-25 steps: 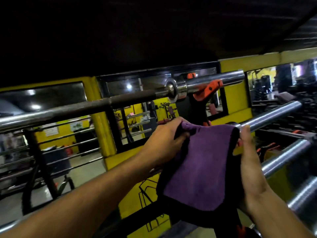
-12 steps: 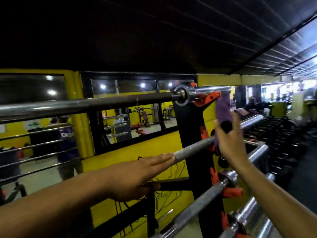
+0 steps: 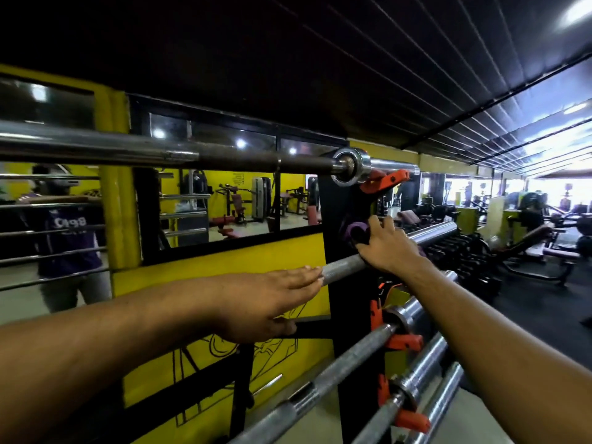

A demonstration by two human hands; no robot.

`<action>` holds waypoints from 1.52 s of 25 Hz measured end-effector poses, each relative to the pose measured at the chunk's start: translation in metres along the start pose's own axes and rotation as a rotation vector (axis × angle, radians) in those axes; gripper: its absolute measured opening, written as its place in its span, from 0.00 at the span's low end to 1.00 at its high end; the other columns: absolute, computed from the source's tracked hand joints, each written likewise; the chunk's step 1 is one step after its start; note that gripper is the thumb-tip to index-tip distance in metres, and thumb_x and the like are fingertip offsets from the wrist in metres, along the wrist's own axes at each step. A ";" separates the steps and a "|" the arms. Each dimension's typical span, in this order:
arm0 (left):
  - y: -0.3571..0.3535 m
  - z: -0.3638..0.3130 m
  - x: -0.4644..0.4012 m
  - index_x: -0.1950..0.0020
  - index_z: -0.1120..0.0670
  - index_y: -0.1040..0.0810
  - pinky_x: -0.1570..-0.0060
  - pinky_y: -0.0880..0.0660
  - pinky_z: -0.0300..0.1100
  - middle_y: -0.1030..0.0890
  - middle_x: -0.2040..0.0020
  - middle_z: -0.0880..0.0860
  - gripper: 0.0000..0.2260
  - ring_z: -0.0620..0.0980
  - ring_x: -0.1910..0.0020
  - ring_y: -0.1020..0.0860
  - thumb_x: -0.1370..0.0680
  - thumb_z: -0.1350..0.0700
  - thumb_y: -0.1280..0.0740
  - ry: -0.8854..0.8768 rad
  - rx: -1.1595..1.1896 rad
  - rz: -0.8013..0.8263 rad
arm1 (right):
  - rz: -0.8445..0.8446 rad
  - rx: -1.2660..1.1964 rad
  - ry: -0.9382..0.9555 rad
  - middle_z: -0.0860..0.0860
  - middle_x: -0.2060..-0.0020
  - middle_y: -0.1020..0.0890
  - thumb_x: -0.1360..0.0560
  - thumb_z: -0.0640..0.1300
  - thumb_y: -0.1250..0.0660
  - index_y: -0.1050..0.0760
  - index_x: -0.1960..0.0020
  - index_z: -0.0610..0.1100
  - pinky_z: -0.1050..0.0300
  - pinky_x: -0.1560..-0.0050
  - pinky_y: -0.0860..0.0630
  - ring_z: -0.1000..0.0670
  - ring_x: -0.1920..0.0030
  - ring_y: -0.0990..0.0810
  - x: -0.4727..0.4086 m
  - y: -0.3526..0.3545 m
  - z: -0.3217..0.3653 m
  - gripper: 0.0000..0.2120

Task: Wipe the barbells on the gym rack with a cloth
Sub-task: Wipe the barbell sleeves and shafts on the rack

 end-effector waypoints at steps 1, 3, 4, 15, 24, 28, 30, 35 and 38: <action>-0.001 -0.002 0.001 0.19 0.46 0.63 0.36 0.68 0.25 0.67 0.21 0.41 0.34 0.34 0.26 0.67 0.15 0.47 0.43 0.006 -0.028 -0.002 | 0.023 -0.019 -0.002 0.40 0.34 0.35 0.26 0.62 0.41 0.42 0.31 0.47 0.32 0.39 0.29 0.30 0.35 0.29 0.000 -0.001 0.001 0.30; -0.002 -0.005 0.002 0.18 0.47 0.63 0.32 0.64 0.31 0.67 0.20 0.42 0.34 0.36 0.25 0.67 0.15 0.46 0.43 0.012 -0.056 -0.001 | 0.058 -0.033 0.007 0.42 0.31 0.35 0.25 0.64 0.45 0.42 0.30 0.50 0.26 0.37 0.34 0.31 0.33 0.31 0.003 -0.002 0.003 0.29; -0.001 -0.006 0.002 0.18 0.47 0.62 0.31 0.63 0.32 0.66 0.20 0.43 0.34 0.36 0.25 0.67 0.15 0.46 0.43 0.008 -0.061 0.009 | 0.070 -0.015 0.013 0.41 0.28 0.37 0.23 0.62 0.46 0.42 0.27 0.50 0.25 0.33 0.38 0.32 0.30 0.34 0.011 -0.006 0.005 0.29; 0.000 0.002 0.003 0.18 0.45 0.62 0.32 0.67 0.28 0.67 0.21 0.40 0.31 0.34 0.25 0.68 0.14 0.47 0.45 -0.015 0.019 -0.001 | -0.213 -0.150 0.370 0.58 0.39 0.25 0.19 0.65 0.53 0.30 0.33 0.58 0.45 0.32 0.34 0.53 0.37 0.28 0.044 -0.044 0.002 0.22; 0.009 0.006 0.021 0.19 0.51 0.65 0.30 0.69 0.34 0.72 0.22 0.46 0.35 0.39 0.25 0.72 0.15 0.50 0.43 -0.058 -0.116 0.140 | -0.318 -0.486 0.076 0.48 0.43 0.21 0.19 0.54 0.39 0.24 0.40 0.48 0.41 0.29 0.39 0.47 0.39 0.29 0.046 -0.031 0.033 0.14; 0.010 0.003 0.028 0.19 0.50 0.66 0.42 0.74 0.23 0.72 0.22 0.46 0.35 0.38 0.26 0.73 0.15 0.51 0.43 -0.044 -0.073 0.137 | -0.462 -0.609 0.371 0.57 0.47 0.24 0.19 0.59 0.45 0.25 0.43 0.50 0.48 0.34 0.37 0.54 0.42 0.30 0.102 -0.047 0.069 0.17; 0.009 0.002 0.029 0.19 0.49 0.65 0.44 0.75 0.19 0.71 0.22 0.46 0.34 0.37 0.26 0.72 0.14 0.52 0.43 -0.041 -0.029 0.112 | -0.412 -0.534 0.466 0.55 0.47 0.23 0.18 0.63 0.49 0.25 0.41 0.49 0.51 0.36 0.35 0.53 0.43 0.27 0.094 -0.047 0.055 0.22; 0.007 0.004 0.031 0.19 0.48 0.64 0.43 0.72 0.20 0.70 0.22 0.43 0.33 0.35 0.25 0.70 0.14 0.50 0.44 -0.038 0.003 0.077 | -0.391 -0.404 0.197 0.49 0.53 0.22 0.20 0.52 0.40 0.25 0.45 0.41 0.61 0.47 0.31 0.46 0.50 0.23 0.031 -0.035 -0.007 0.14; 0.008 0.004 0.030 0.19 0.48 0.64 0.39 0.72 0.23 0.70 0.22 0.43 0.33 0.36 0.25 0.69 0.14 0.50 0.43 -0.035 0.005 0.097 | -0.265 -0.249 0.096 0.40 0.47 0.23 0.22 0.53 0.40 0.27 0.43 0.41 0.42 0.41 0.28 0.35 0.44 0.24 0.000 -0.037 -0.015 0.16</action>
Point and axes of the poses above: each hand's wrist, its own x-axis away from the middle knuckle, its own y-axis out of the back of the hand, z = x × y, the point moved 1 cm from there along -x, towards the middle knuckle
